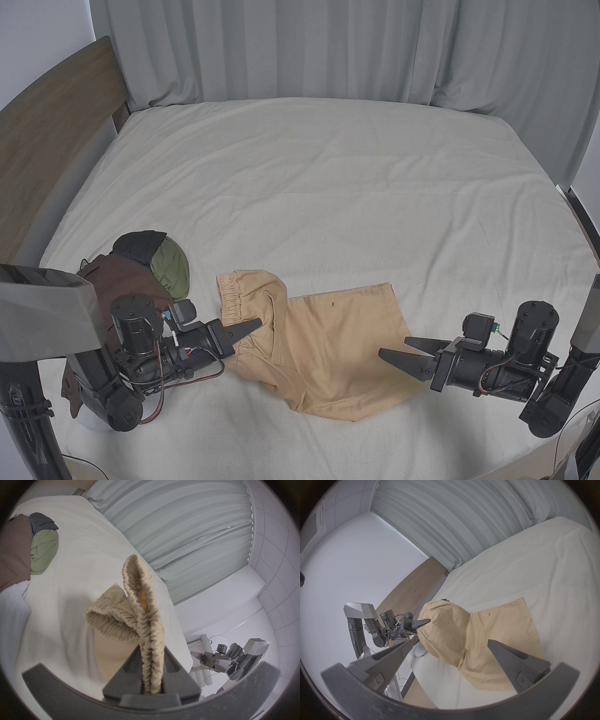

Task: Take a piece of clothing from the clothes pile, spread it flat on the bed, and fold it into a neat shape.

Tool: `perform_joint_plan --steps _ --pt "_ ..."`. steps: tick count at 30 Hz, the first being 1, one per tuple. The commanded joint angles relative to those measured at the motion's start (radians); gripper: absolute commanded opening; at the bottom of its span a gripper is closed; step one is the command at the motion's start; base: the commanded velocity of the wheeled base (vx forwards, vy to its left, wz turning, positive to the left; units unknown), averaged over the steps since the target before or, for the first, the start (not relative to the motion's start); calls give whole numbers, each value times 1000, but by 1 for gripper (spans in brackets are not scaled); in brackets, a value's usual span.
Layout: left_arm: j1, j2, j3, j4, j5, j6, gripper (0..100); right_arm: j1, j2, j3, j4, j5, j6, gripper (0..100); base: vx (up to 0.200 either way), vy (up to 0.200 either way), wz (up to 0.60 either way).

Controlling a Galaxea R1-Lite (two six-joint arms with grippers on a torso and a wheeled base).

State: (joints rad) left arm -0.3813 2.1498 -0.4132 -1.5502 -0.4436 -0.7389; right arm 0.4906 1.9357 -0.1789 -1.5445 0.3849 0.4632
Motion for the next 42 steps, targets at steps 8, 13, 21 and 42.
perform_joint_plan --steps 8,13,21,42 --pt "-33 21 -36 -2 37 -10 0 -1 -1 -4 -2 -1 -1 100 0 0 0" --pt "-61 22 -47 -2 48 -27 0 -9 -3 -5 -2 -3 -1 100 0 0 0" --pt "-93 16 -75 -2 48 -46 0 -20 -17 -10 0 -4 -29 100 0 0 0" --pt "-174 87 -184 -2 51 -119 0 -87 -24 -45 0 -4 -31 100 0 0 0"
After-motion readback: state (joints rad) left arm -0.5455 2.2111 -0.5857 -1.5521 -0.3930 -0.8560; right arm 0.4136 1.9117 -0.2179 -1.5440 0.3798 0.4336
